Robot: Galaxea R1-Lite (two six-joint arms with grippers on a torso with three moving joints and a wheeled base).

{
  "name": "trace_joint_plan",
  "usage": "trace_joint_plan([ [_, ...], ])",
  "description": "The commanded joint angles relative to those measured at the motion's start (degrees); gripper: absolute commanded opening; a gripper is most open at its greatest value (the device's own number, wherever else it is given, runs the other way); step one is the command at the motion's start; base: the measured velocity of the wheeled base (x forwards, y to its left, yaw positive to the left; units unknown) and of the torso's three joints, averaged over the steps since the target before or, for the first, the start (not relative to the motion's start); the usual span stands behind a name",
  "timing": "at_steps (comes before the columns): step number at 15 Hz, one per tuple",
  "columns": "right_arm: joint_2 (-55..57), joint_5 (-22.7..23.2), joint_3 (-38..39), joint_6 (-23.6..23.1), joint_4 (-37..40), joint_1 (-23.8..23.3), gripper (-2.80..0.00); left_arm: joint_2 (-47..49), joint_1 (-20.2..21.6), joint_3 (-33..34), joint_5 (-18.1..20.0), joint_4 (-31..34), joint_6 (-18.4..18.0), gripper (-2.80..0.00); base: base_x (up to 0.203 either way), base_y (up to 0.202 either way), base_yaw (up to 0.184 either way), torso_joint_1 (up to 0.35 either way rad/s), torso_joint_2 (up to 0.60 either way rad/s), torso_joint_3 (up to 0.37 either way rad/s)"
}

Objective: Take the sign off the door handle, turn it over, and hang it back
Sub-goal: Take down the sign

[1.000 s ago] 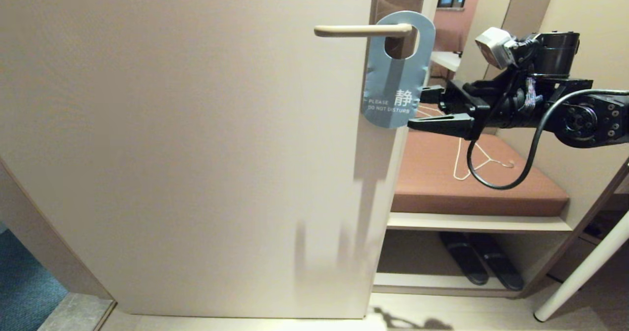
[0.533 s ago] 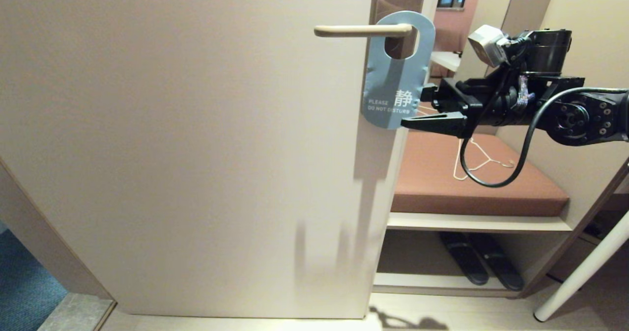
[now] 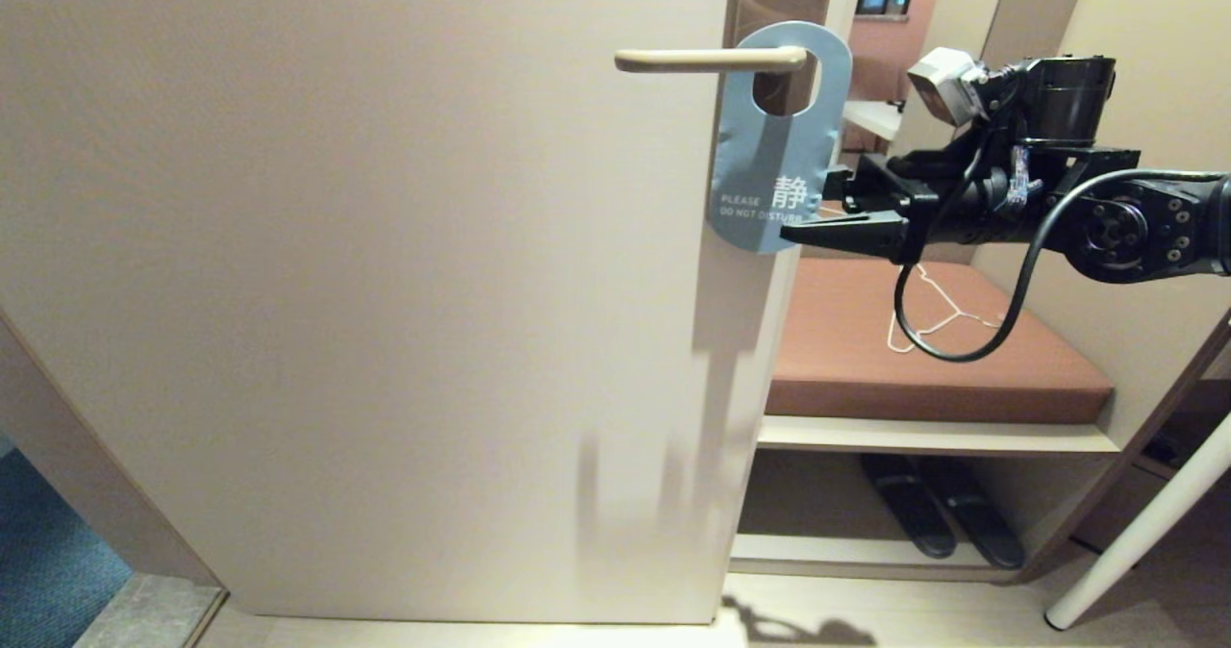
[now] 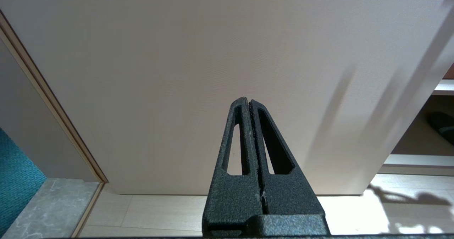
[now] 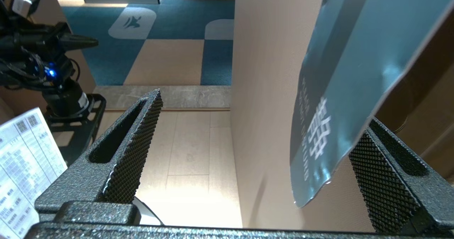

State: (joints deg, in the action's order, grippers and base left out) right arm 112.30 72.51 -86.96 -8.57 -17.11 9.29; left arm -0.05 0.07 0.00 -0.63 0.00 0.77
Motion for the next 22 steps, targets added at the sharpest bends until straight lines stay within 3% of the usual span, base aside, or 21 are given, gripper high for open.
trace_joint_plan([
  [1, -0.1, 0.4, -0.5, 0.1, -0.1, 0.0, 0.00, 0.0, 0.0, 0.0, 0.0, 0.0, 0.0, -2.80, 0.000, 0.000, 0.000, 0.000, 0.00, 0.000],
  [22, -0.1, -1.7, -1.0, 2.2, -0.1, 0.4, 0.00, 0.0, 0.0, 0.0, 0.0, 0.0, 0.0, -2.80, 0.000, 0.000, 0.000, 0.000, 0.00, 0.000],
])
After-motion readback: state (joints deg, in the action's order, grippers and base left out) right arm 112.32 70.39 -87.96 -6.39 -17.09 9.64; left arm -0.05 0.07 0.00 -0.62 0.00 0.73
